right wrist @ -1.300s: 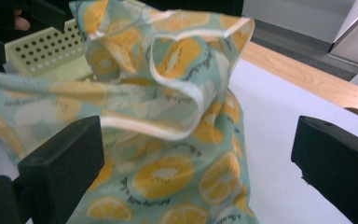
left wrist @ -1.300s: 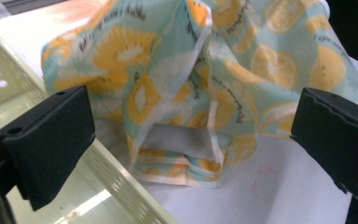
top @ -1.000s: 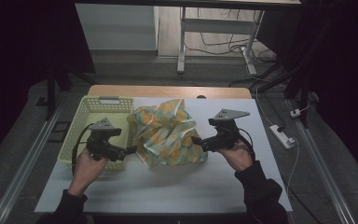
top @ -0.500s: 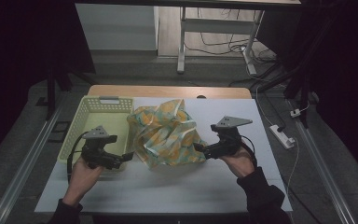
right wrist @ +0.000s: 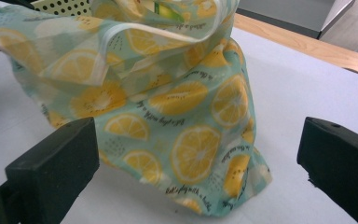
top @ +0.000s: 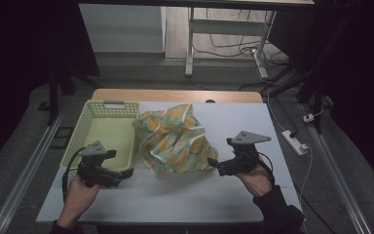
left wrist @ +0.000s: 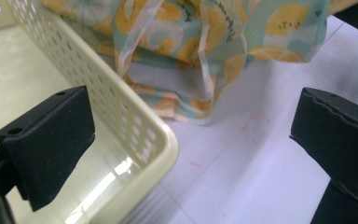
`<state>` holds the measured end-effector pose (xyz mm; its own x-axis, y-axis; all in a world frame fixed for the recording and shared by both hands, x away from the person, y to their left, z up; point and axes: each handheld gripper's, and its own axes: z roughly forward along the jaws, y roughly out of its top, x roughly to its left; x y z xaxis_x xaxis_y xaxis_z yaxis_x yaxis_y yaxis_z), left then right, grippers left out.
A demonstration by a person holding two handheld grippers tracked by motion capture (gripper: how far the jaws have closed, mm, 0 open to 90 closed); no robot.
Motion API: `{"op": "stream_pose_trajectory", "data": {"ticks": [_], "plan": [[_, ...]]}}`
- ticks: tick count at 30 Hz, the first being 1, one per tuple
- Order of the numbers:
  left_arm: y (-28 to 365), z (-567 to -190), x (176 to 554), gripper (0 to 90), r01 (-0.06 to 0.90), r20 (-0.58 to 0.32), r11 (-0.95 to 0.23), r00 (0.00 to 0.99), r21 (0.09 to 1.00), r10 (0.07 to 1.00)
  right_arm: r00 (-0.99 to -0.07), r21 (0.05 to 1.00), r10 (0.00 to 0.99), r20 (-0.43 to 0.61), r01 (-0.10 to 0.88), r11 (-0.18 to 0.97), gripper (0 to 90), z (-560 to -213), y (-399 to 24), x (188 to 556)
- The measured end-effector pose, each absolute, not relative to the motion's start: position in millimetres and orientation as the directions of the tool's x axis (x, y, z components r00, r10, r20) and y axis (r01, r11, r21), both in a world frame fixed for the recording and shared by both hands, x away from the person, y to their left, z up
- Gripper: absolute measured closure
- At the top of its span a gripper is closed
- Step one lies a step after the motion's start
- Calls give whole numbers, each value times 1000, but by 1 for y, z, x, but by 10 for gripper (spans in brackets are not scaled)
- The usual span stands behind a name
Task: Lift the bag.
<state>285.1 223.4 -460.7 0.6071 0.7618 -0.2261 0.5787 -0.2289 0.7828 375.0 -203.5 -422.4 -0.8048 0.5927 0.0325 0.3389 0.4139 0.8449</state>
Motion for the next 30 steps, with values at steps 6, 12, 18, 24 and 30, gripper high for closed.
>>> {"op": "stream_pose_trajectory", "data": {"ticks": [6, 12, 18, 24, 30], "plan": [[229, -466, 271, 0, 584, -223, -218, 588, 782, 778, -800, 842, 599, 38, 348, 412, 0, -425, -214, 366], [240, -472, 256, 0, 596, -240, -190, 566, 780, 789, -785, 846, 619, 36, 353, 399, 0, -429, -226, 358], [248, -475, 242, 0, 598, -247, -168, 548, 783, 799, -767, 843, 642, 28, 363, 397, 0, -435, -238, 349], [257, -480, 230, 0, 606, -254, -146, 523, 782, 813, -746, 835, 665, 29, 383, 394, 0, -444, -252, 341], [263, -488, 219, 0, 620, -255, -138, 501, 772, 827, -721, 831, 693, 15, 394, 392, 0, -453, -266, 332]]}}
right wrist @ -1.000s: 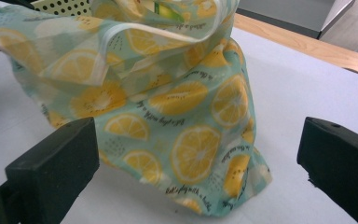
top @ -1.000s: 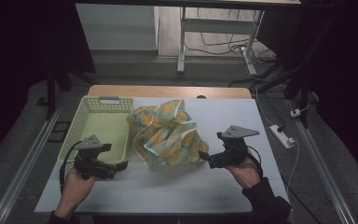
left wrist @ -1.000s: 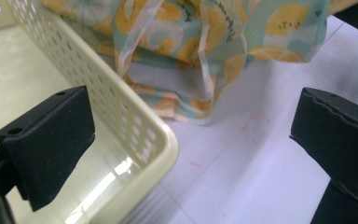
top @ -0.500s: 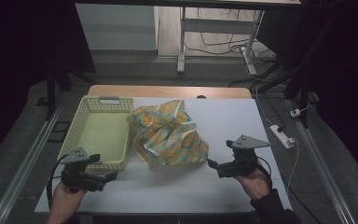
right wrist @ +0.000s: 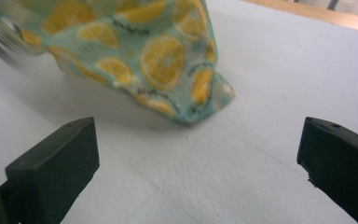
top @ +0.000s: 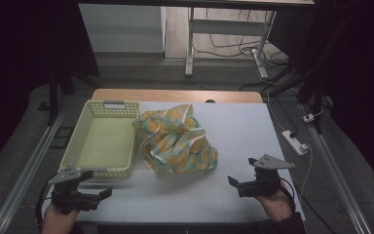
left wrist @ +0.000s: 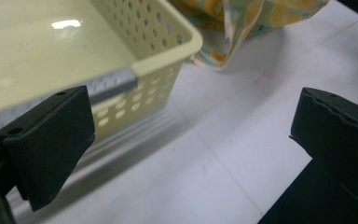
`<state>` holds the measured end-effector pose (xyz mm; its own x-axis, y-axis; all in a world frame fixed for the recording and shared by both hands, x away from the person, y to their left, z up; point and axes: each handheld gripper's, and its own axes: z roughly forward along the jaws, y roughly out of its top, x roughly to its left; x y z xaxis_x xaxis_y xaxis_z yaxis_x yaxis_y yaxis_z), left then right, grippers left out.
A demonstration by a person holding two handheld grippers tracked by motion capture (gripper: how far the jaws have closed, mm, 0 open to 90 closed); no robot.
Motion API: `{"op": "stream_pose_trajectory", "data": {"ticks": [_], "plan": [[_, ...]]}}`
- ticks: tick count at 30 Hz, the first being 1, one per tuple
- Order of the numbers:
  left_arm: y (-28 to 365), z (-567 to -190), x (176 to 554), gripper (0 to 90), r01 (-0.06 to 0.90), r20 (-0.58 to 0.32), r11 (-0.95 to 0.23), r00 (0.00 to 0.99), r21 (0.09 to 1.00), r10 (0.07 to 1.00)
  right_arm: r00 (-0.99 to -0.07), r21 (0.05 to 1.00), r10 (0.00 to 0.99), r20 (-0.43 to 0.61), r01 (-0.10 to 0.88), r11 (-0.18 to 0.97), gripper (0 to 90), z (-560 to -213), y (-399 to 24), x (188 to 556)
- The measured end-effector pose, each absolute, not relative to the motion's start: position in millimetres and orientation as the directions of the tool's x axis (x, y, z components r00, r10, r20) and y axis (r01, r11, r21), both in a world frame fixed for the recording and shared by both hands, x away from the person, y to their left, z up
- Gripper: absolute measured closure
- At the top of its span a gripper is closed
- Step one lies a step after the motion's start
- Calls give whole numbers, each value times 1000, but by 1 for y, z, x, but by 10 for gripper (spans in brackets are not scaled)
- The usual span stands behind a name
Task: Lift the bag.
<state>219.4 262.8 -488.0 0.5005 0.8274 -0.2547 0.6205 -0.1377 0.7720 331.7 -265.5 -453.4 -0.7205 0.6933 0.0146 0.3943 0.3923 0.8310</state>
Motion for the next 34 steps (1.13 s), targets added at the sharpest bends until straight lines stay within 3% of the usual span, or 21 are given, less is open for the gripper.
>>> {"op": "stream_pose_trajectory", "data": {"ticks": [25, 34], "plan": [[281, -521, 203, 0, 706, -236, -152, 421, 692, 876, -649, 738, 760, 35, 530, 418, 0, -498, -302, 314], [280, -523, 203, 0, 732, -230, -168, 410, 660, 883, -636, 721, 770, 55, 559, 410, 0, -499, -306, 314]]}}
